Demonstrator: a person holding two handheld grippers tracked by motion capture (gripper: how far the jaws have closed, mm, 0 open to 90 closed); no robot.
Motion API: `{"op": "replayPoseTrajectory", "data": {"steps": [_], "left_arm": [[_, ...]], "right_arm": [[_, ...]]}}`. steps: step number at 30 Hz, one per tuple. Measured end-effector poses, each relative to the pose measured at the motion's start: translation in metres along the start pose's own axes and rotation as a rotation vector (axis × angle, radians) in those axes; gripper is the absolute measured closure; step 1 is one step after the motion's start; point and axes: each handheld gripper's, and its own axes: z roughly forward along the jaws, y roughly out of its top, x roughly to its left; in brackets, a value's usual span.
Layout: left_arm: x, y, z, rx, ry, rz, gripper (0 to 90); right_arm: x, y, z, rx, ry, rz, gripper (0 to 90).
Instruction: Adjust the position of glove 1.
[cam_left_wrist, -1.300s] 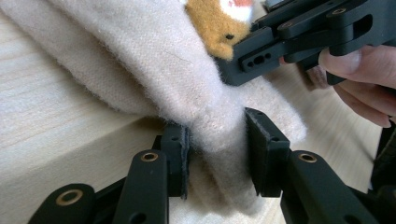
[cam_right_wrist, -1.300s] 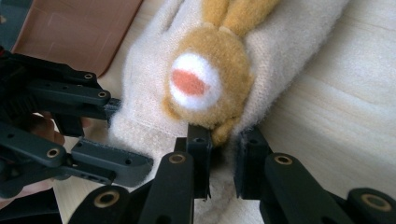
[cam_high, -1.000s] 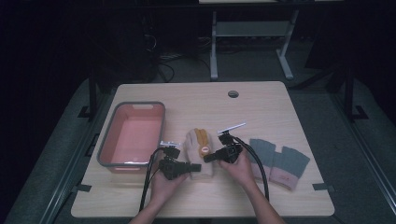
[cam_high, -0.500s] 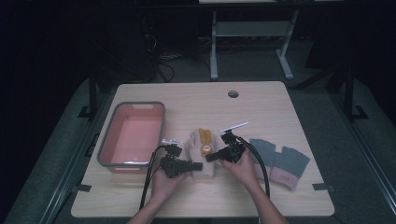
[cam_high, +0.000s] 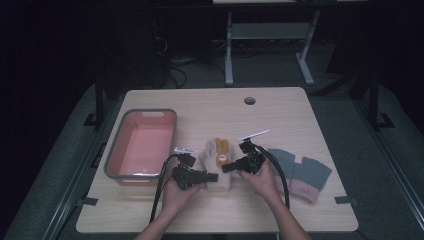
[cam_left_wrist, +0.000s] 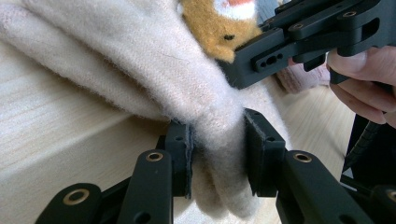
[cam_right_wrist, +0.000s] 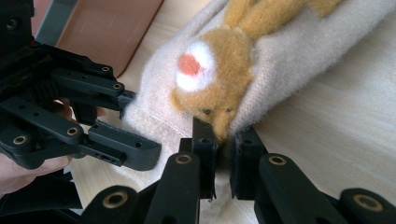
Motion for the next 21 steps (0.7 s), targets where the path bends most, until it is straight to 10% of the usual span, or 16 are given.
{"op": "replayPoseTrajectory", "data": {"steps": [21], "left_arm": [[-0.012,0.014,-0.006,-0.002,-0.020,0.040,66.2]], "right_arm": [[0.004,0.003,-0.020,-0.029,0.019,-0.002,82.6]]}}
